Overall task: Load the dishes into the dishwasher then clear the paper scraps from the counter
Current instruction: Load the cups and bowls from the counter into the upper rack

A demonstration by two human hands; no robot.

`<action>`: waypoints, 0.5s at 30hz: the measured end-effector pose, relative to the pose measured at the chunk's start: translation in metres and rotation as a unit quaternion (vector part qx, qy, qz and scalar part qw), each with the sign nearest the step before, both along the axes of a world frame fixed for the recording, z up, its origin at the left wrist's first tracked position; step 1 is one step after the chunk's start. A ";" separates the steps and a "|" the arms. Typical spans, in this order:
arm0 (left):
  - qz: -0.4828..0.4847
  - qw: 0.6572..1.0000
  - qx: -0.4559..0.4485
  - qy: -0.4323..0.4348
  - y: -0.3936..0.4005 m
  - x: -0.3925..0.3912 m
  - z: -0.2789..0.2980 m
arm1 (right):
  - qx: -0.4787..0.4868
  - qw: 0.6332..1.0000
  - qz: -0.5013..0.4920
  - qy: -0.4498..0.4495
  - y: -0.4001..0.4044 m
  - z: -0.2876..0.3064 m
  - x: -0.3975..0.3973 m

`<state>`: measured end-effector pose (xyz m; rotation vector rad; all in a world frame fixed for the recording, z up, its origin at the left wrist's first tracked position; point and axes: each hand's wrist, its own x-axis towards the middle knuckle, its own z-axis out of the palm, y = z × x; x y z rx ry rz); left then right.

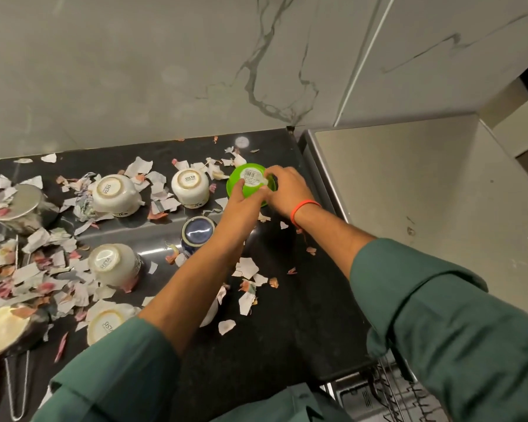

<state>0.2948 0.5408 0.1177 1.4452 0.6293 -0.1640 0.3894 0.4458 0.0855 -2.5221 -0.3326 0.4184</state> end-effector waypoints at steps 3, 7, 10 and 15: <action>0.012 1.000 0.013 -0.021 0.004 0.002 -0.004 | 0.046 0.997 -0.020 -0.057 -0.003 -0.002 0.000; 0.018 0.999 0.014 -0.042 0.010 0.005 -0.012 | 0.060 0.996 -0.032 -0.065 0.001 -0.003 0.007; 0.024 0.999 0.006 -0.035 0.012 0.008 -0.013 | 0.040 0.999 0.008 -0.007 0.011 -0.004 0.014; 0.036 0.999 -0.004 -0.032 0.010 0.012 -0.009 | -0.056 0.994 0.087 0.028 0.024 -0.007 0.019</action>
